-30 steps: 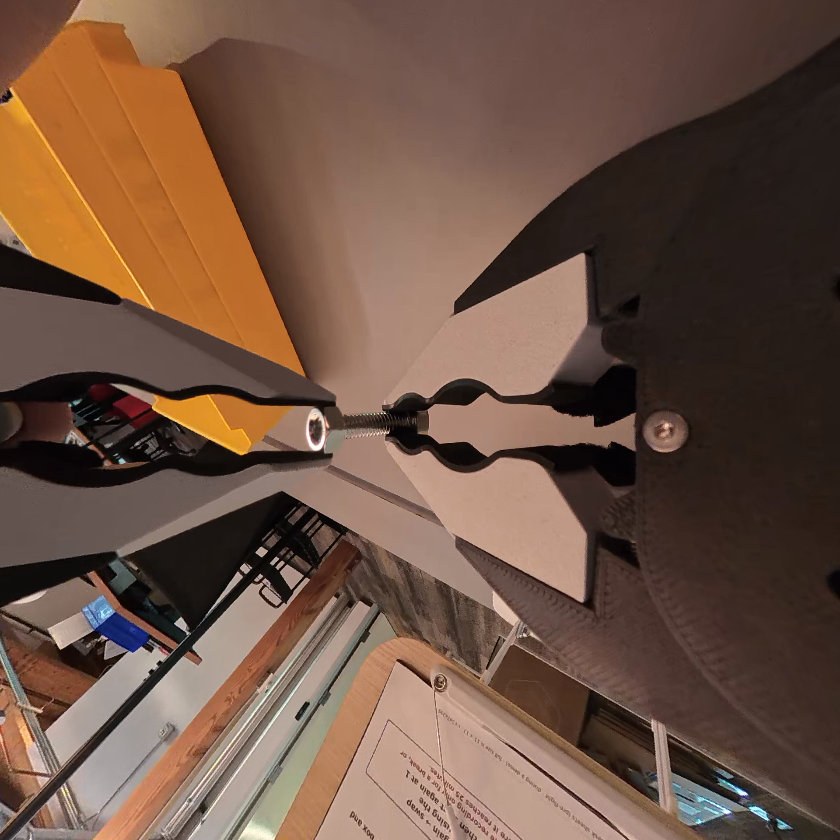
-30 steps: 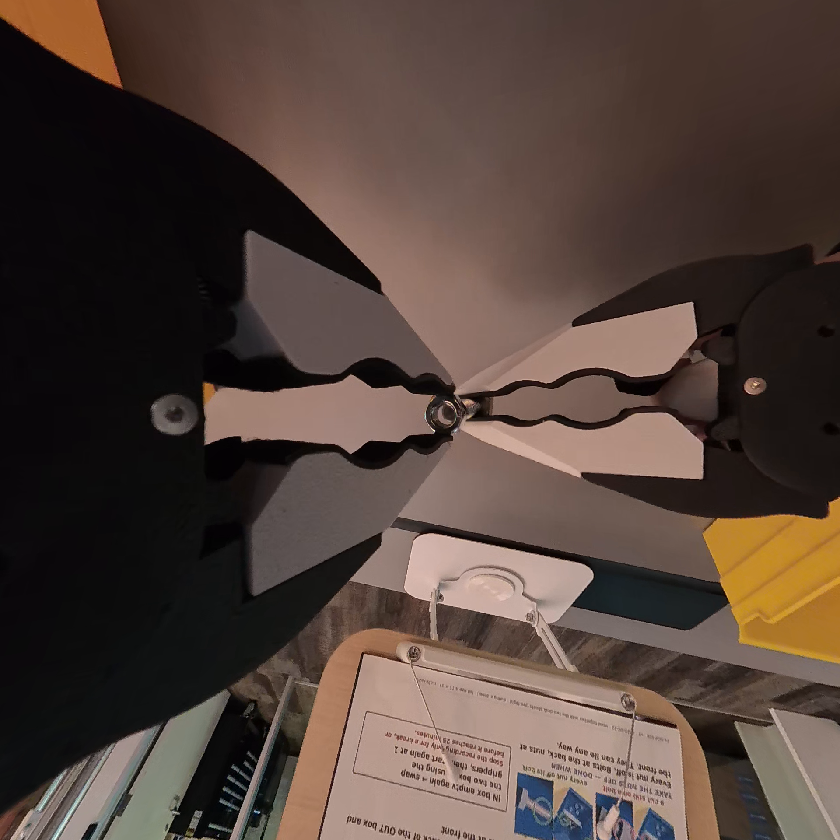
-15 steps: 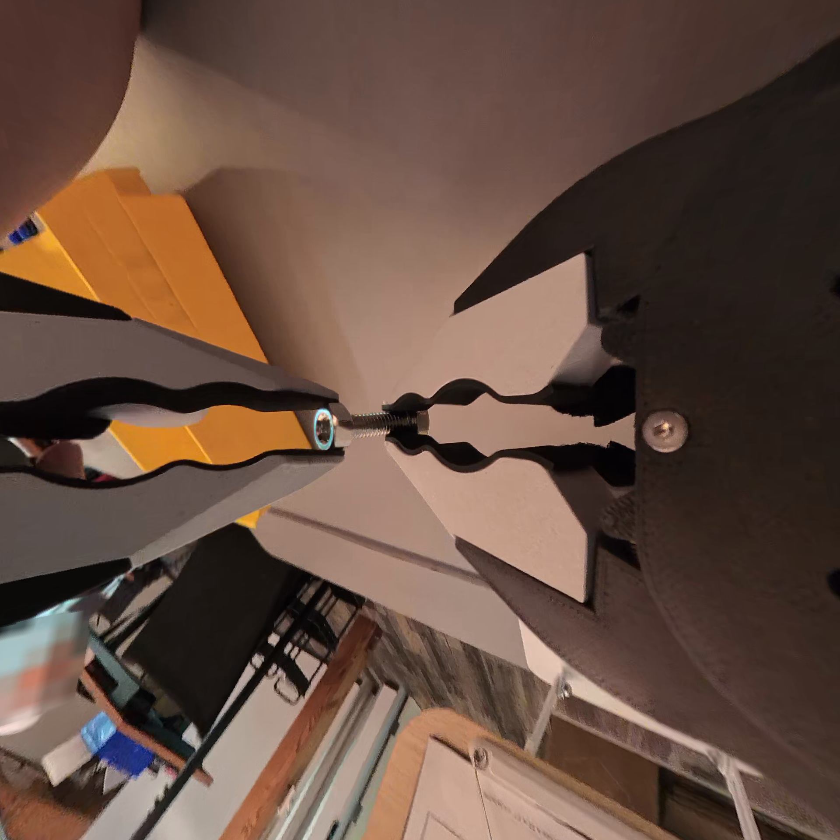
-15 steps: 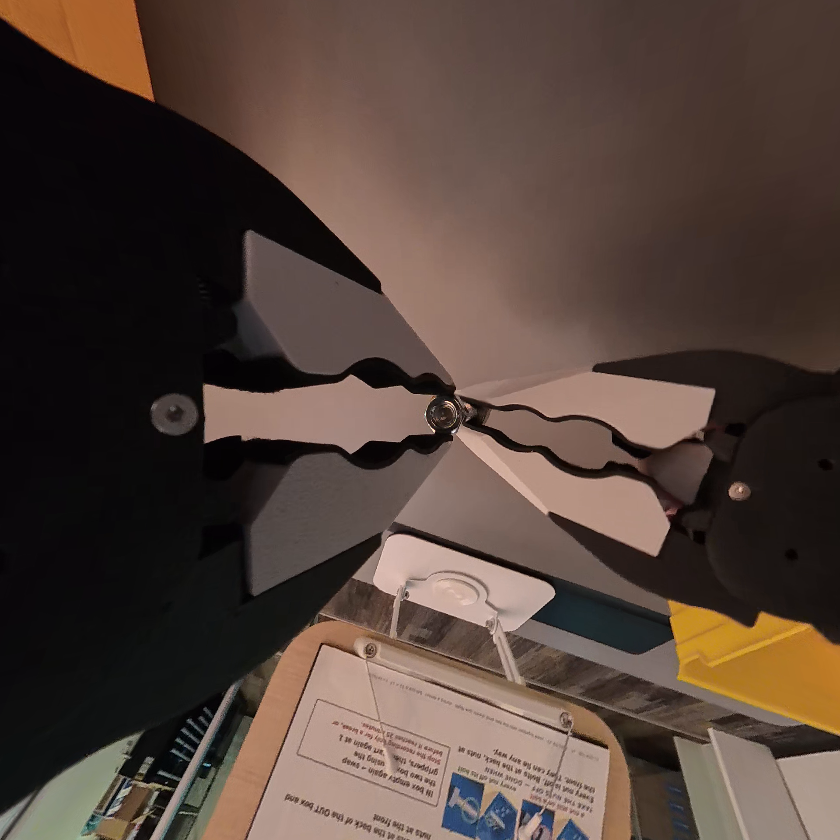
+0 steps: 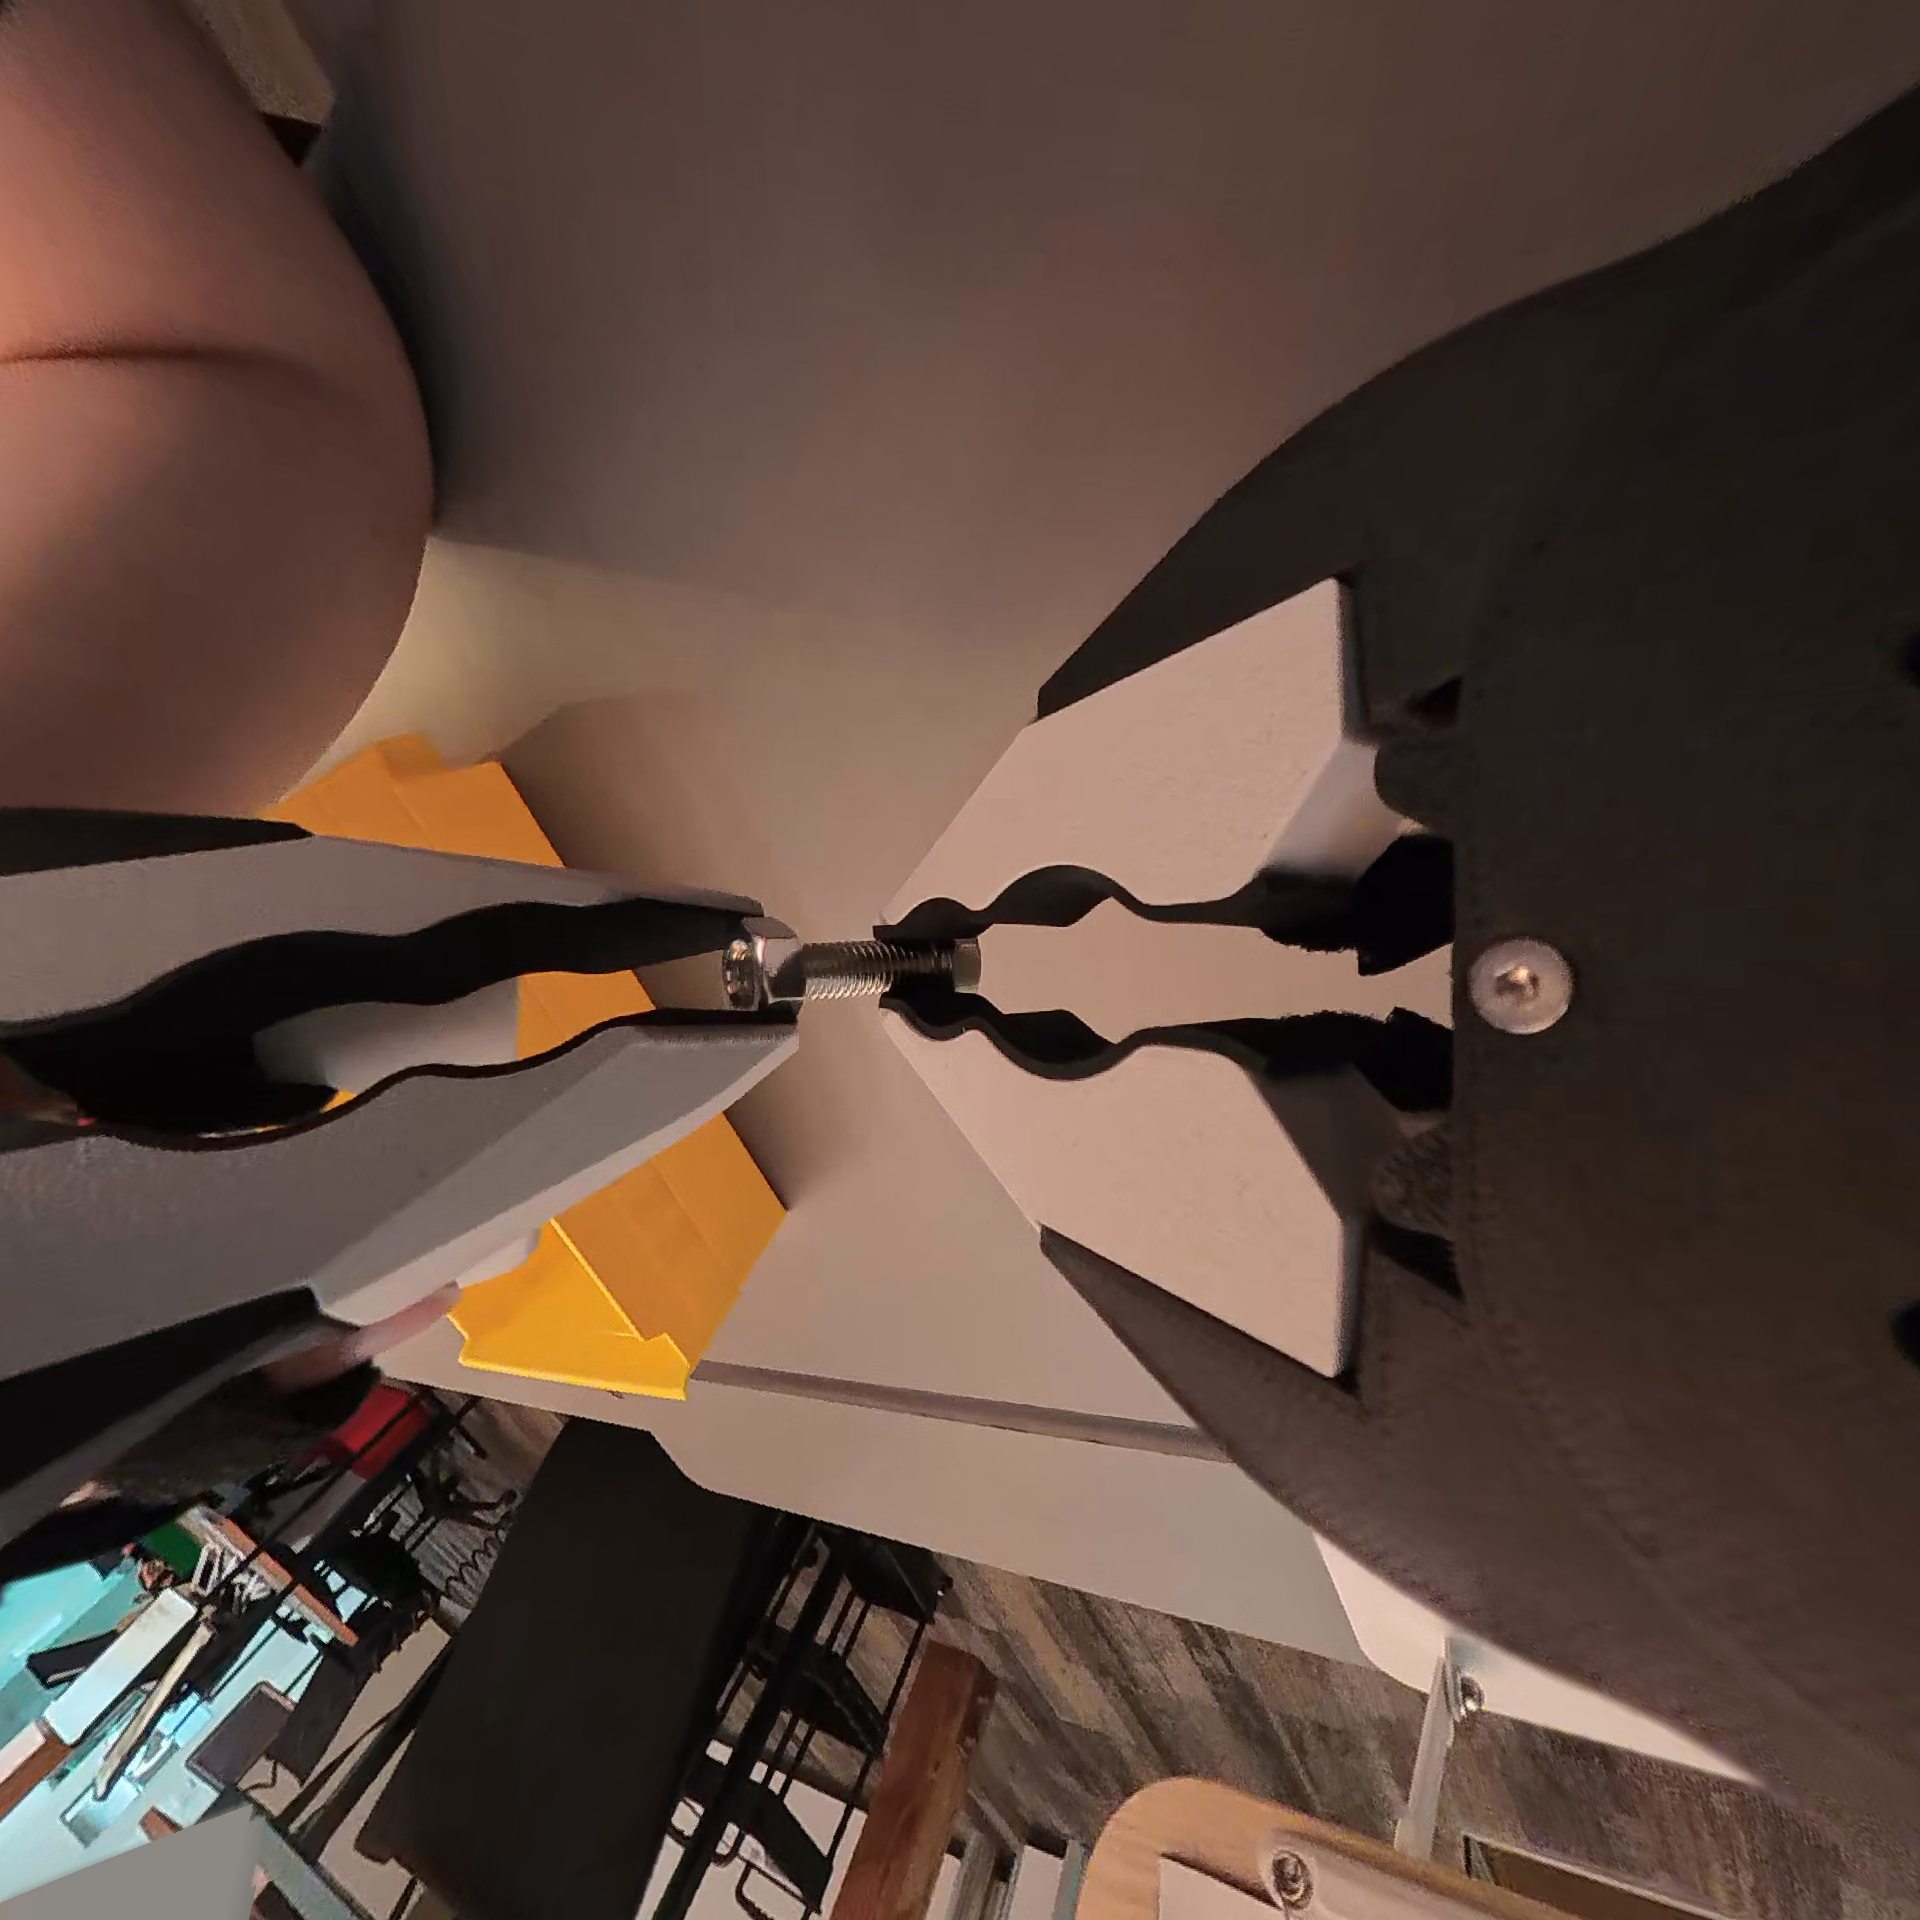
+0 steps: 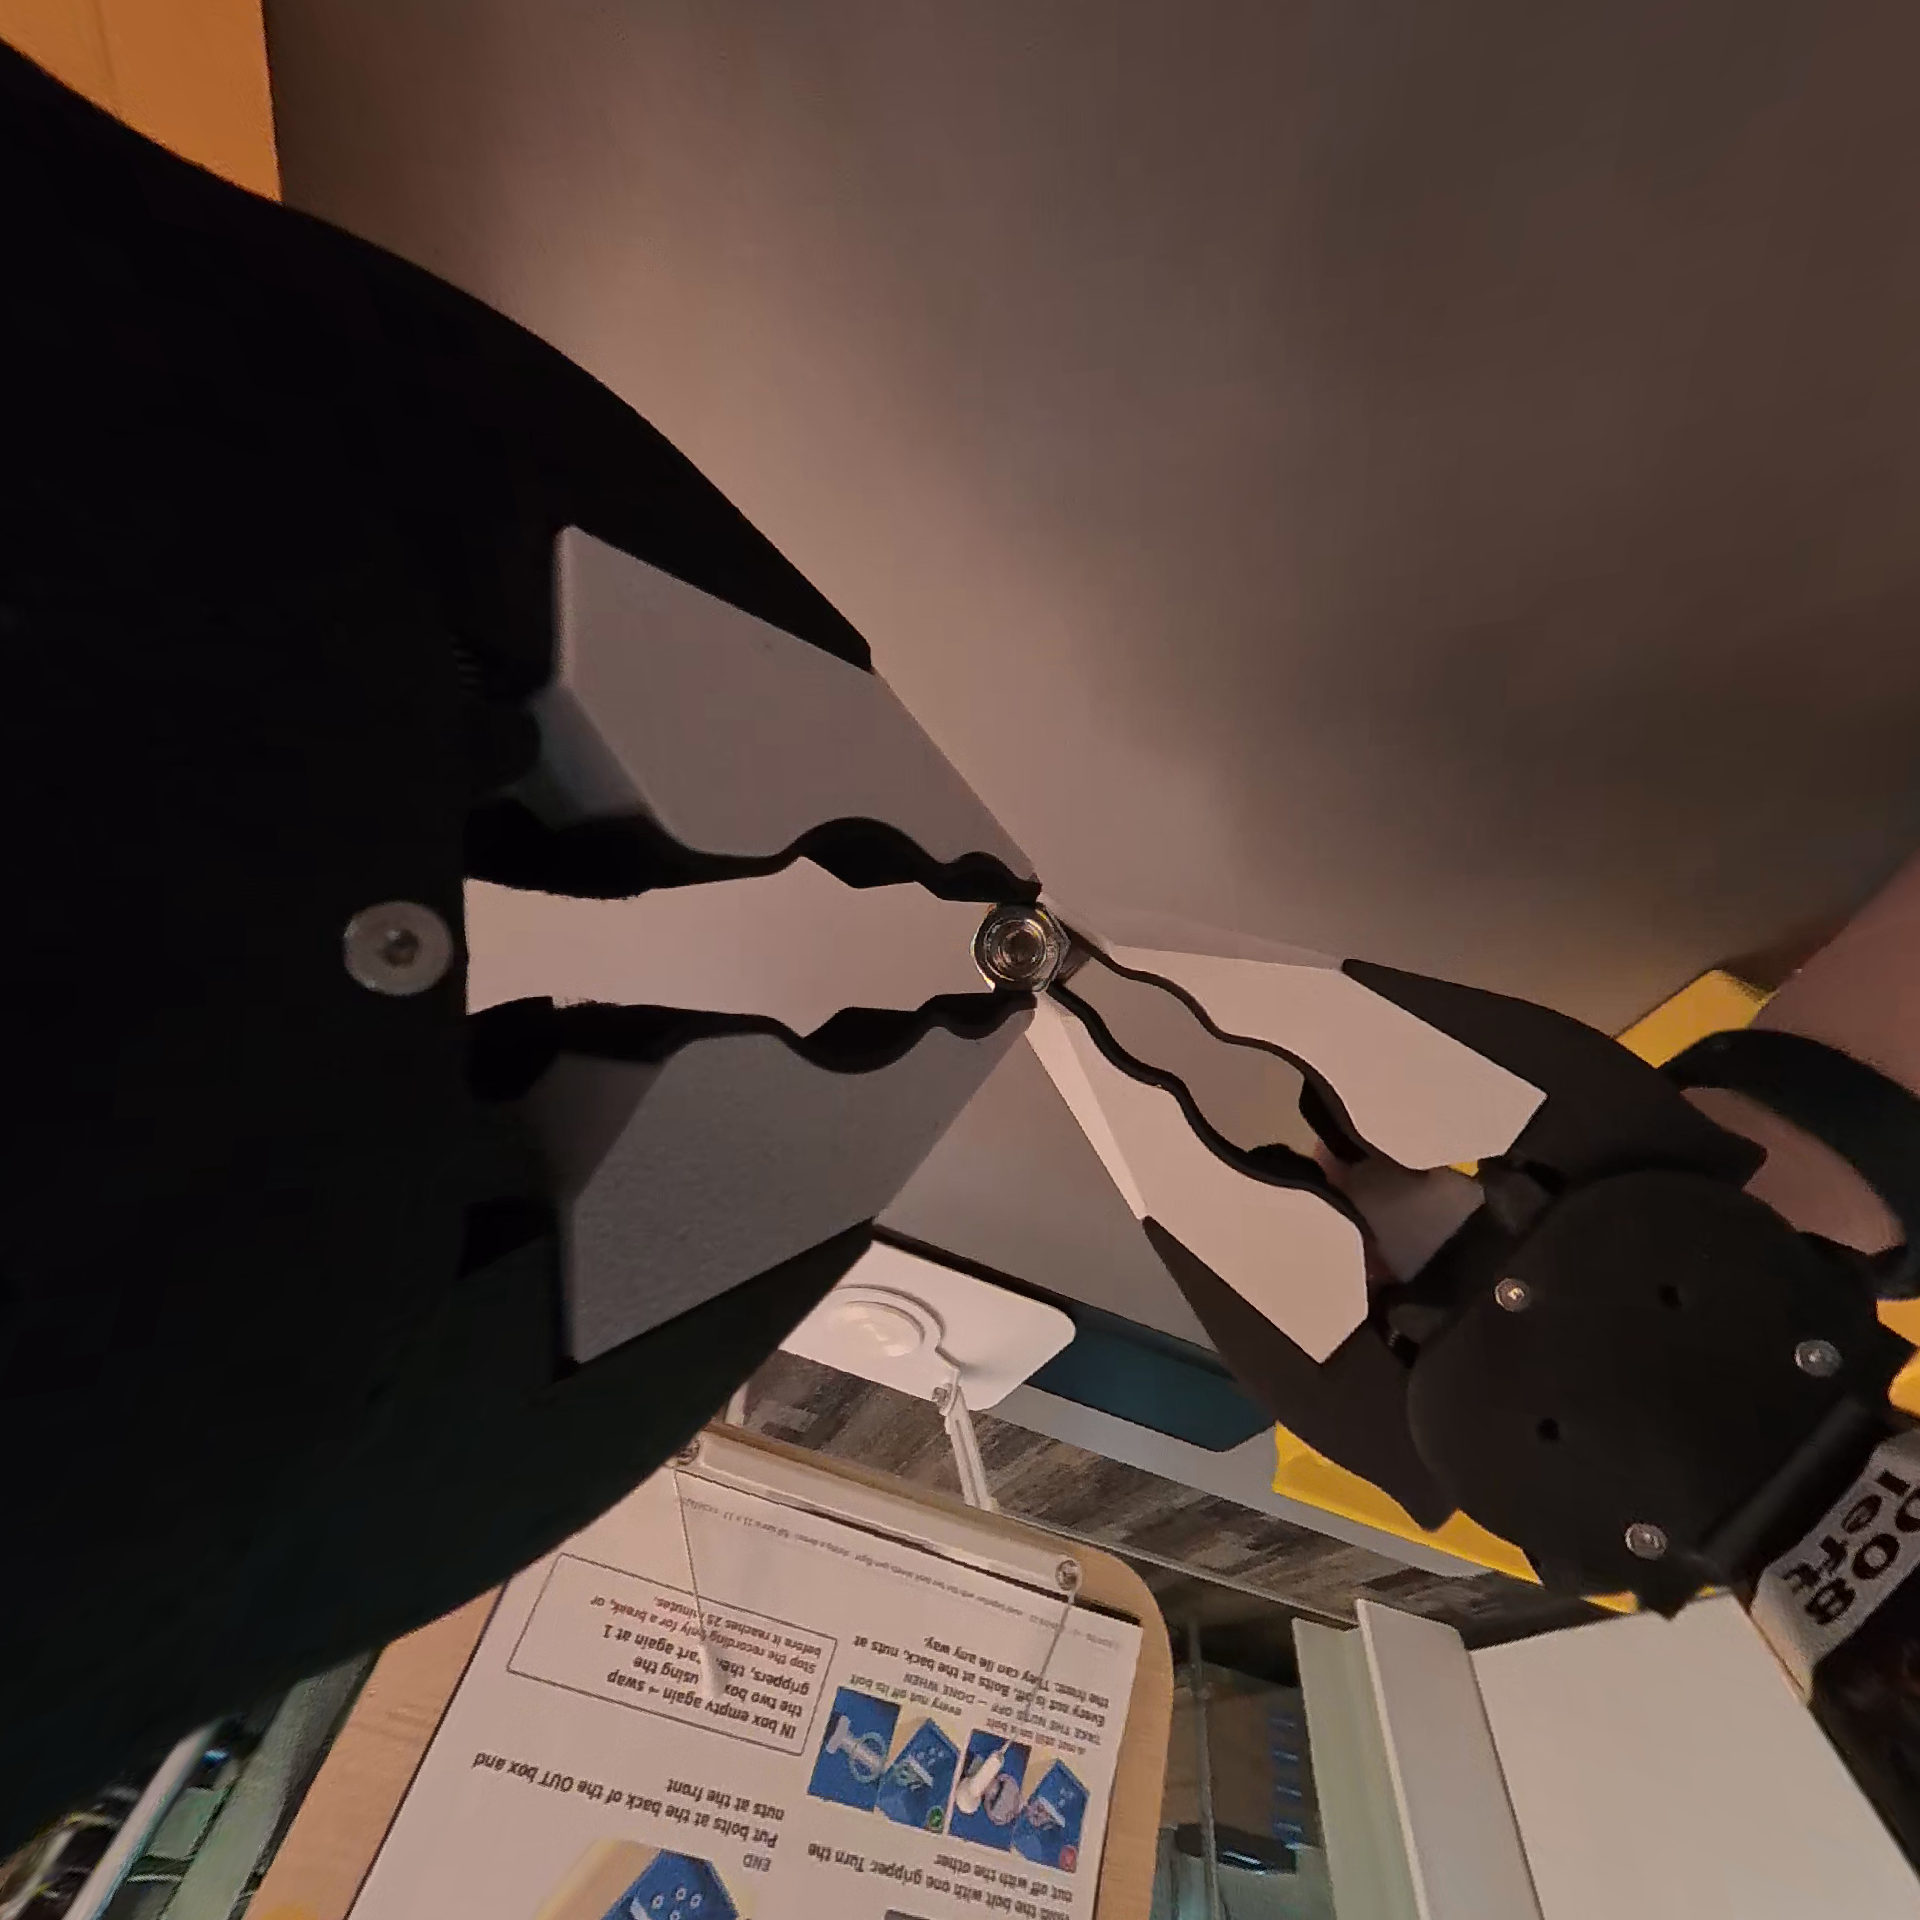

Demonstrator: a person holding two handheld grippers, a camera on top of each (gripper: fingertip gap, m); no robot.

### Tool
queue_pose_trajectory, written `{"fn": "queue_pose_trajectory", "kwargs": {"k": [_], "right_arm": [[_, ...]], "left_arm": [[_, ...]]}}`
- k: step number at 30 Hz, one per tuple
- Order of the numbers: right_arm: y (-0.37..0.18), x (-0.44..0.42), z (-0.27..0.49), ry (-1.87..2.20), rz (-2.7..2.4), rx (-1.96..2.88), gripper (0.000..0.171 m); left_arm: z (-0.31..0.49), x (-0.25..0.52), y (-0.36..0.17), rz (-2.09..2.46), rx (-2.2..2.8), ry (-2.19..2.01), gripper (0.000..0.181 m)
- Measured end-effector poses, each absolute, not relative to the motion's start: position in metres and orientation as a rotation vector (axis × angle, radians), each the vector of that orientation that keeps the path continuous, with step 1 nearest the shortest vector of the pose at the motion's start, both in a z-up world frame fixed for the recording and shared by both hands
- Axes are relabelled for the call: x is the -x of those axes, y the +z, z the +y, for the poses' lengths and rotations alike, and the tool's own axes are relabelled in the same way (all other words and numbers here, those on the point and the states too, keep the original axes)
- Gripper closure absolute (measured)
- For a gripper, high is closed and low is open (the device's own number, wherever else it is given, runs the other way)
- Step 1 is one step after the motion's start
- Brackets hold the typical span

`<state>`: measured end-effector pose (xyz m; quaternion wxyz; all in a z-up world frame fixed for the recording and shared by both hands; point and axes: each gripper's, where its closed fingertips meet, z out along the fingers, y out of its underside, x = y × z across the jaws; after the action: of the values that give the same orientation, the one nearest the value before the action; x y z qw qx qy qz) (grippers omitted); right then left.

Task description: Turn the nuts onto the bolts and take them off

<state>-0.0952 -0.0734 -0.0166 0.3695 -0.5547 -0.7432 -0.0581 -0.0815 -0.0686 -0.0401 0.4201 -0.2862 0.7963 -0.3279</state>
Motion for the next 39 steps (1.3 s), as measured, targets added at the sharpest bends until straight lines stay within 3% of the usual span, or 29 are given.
{"fn": "queue_pose_trajectory", "kwargs": {"k": [19,34,39], "right_arm": [[0.025,0.098,-0.033,-0.055,-1.469,1.599,0.156],[0.056,0.101,0.022,0.508,-0.63,1.92,0.156],[0.055,0.103,0.027,0.594,-0.545,1.931,0.156]], "left_arm": [[-0.031,0.085,0.0,1.8,0.864,-0.669,0.174],[0.03,0.097,0.035,1.531,1.039,-0.114,0.174],[0.033,0.098,0.034,1.523,1.049,-0.105,0.174]]}}
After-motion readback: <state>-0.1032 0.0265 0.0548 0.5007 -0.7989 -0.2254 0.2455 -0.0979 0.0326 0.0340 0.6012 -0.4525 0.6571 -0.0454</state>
